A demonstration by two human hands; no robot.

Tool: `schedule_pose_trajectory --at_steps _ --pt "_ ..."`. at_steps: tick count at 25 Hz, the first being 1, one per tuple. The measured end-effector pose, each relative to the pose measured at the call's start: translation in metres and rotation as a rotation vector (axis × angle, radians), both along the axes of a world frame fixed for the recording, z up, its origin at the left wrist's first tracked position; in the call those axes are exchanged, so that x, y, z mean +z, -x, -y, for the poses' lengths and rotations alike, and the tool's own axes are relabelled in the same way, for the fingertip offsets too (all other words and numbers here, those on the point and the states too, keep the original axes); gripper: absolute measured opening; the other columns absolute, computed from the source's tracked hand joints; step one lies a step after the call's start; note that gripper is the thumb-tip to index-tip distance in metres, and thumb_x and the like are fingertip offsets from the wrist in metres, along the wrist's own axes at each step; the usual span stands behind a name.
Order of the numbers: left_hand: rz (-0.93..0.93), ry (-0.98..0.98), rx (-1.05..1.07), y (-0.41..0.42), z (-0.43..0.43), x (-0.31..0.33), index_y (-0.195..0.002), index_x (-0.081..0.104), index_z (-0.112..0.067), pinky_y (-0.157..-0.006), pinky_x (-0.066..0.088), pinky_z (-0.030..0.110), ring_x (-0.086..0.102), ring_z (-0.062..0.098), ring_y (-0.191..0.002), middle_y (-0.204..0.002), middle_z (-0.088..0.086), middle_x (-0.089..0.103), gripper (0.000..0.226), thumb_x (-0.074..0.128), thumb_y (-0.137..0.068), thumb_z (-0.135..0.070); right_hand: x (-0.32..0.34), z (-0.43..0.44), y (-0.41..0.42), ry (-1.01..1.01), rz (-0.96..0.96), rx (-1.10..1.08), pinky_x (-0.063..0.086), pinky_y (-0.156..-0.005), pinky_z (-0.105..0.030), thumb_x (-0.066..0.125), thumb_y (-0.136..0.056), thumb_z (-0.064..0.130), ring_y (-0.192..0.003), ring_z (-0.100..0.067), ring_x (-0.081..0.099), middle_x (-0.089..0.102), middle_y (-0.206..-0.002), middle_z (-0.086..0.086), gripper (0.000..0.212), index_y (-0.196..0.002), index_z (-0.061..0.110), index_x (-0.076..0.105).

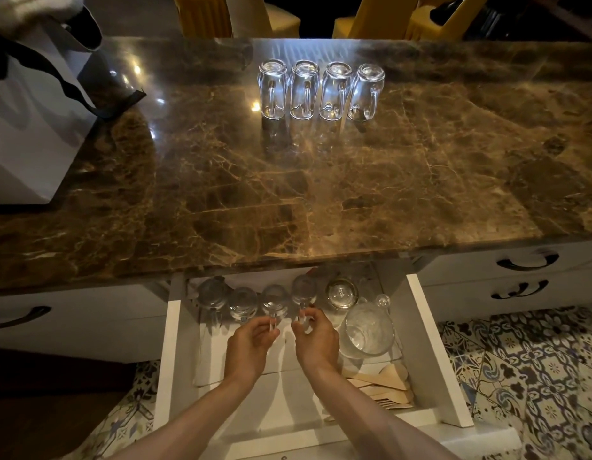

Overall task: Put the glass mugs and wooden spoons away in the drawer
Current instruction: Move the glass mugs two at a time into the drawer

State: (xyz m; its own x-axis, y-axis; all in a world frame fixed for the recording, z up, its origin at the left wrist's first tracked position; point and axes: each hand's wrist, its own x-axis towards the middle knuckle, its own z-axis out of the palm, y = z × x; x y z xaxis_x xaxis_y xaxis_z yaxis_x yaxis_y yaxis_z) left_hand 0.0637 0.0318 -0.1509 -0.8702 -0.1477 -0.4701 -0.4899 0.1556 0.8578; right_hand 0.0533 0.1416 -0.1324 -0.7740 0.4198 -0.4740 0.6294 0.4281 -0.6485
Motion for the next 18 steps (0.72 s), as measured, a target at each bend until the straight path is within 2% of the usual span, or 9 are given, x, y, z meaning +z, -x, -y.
schedule_pose_trajectory --at_steps 4,6,8,11,14,16,18 --pt "0.067 0.033 -0.078 0.006 0.003 0.007 -0.105 0.065 -0.011 -0.088 0.047 0.024 0.061 0.015 -0.105 -0.105 0.002 0.068 0.023 0.069 -0.082 -0.012 0.001 -0.001 0.003 0.023 0.012 0.005 0.043 -0.082 -0.024 0.065 -0.086 0.018 -0.106 -0.02 0.061 0.067 -0.114 -0.004 0.022 -0.107 0.022 0.062" --pt "0.12 0.057 -0.155 0.007 0.005 0.011 -0.114 0.061 -0.014 -0.093 0.044 0.024 0.058 0.013 -0.111 -0.115 0.001 0.065 0.031 0.067 -0.084 -0.019 0.001 -0.001 0.005 0.047 0.033 0.001 0.041 -0.082 -0.021 0.064 -0.086 0.014 -0.108 -0.019 0.06 0.066 -0.117 -0.004 0.025 -0.109 0.021 0.061" --pt "0.161 0.116 -0.282 0.009 0.007 0.017 -0.123 0.054 -0.018 -0.101 0.041 0.03 0.054 0.014 -0.117 -0.126 0.001 0.059 0.04 0.065 -0.086 -0.025 0.003 -0.002 0.006 0.094 0.06 -0.002 0.04 -0.083 -0.022 0.063 -0.085 0.013 -0.109 -0.02 0.059 0.065 -0.12 -0.003 0.03 -0.113 0.021 0.06" --pt "0.181 0.269 -0.509 0.012 0.013 0.029 -0.137 0.041 -0.026 -0.104 0.038 0.033 0.049 0.015 -0.124 -0.138 -0.003 0.05 0.055 0.06 -0.087 -0.039 0.011 -0.002 0.006 0.257 0.125 0.005 0.04 -0.085 -0.024 0.06 -0.086 0.013 -0.112 -0.021 0.056 0.06 -0.127 -0.003 0.041 -0.127 0.019 0.052" --pt "0.147 0.421 -0.653 0.014 0.021 0.048 -0.141 0.033 -0.031 -0.094 0.04 0.024 0.049 0.011 -0.124 -0.141 -0.006 0.047 0.063 0.055 -0.086 -0.051 0.027 -0.007 0.004 0.454 0.188 0.032 0.045 -0.085 -0.03 0.058 -0.087 0.015 -0.102 -0.019 0.055 0.058 -0.125 -0.002 0.047 -0.132 0.021 0.045" --pt "0.069 0.49 -0.704 0.016 0.025 0.066 -0.135 0.041 -0.035 -0.088 0.043 0.022 0.052 0.008 -0.117 -0.136 -0.009 0.052 0.056 0.053 -0.085 -0.055 0.045 -0.016 0.004 0.543 0.21 0.046 0.05 -0.089 -0.033 0.058 -0.087 0.017 -0.099 -0.016 0.057 0.06 -0.115 0.0 0.04 -0.126 0.02 0.048" --pt "-0.018 0.484 -0.738 0.021 0.028 0.085 -0.127 0.051 -0.035 -0.089 0.047 0.025 0.055 0.004 -0.109 -0.127 -0.012 0.058 0.048 0.052 -0.083 -0.057 0.065 -0.025 0.005 0.635 0.171 0.083 0.053 -0.087 -0.032 0.06 -0.086 0.016 -0.095 -0.015 0.061 0.064 -0.102 0.0 0.022 -0.107 0.02 0.055"
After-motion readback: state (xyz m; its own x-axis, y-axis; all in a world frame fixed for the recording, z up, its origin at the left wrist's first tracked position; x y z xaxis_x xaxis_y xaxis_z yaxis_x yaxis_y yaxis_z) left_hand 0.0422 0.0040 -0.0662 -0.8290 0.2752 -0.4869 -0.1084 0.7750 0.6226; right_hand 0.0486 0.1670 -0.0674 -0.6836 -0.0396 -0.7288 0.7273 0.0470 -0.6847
